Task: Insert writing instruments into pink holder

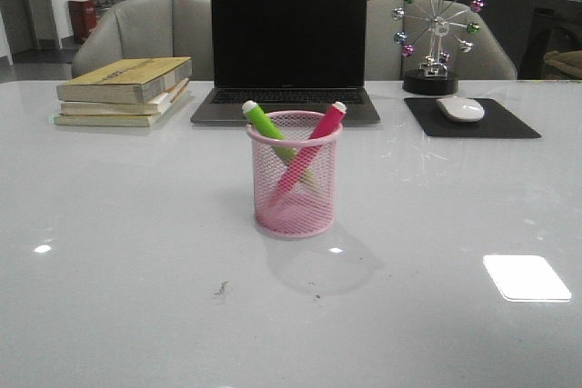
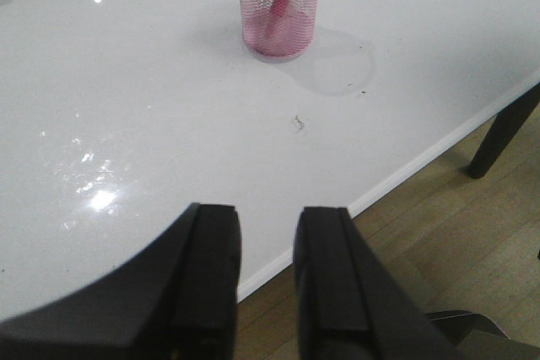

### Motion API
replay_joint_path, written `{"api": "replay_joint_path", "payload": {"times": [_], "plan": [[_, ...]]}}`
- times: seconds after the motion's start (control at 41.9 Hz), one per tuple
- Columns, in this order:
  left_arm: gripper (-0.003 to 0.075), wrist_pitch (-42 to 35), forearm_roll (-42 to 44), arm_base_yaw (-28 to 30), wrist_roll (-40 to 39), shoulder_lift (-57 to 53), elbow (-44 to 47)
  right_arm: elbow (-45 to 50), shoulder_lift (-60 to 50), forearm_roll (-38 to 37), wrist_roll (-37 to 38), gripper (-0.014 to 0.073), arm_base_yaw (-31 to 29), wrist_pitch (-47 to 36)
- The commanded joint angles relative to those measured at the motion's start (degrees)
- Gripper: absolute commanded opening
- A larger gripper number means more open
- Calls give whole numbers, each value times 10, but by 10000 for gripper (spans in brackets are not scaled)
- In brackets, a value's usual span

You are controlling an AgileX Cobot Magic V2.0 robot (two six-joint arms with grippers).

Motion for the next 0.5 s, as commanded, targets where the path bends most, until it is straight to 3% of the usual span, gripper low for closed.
{"api": "replay_joint_path", "payload": {"times": [0.0, 0.381, 0.477], "plan": [[106, -40, 3, 1, -6, 1, -16, -16, -1, -7, -5, 54, 0, -32], [91, -42, 2, -2, -6, -4, -13, -16, -1, -7, -5, 56, 0, -32], [91, -51, 37, 19, -3, -22, -7, -16, -1, -7, -5, 56, 0, -32]]}}
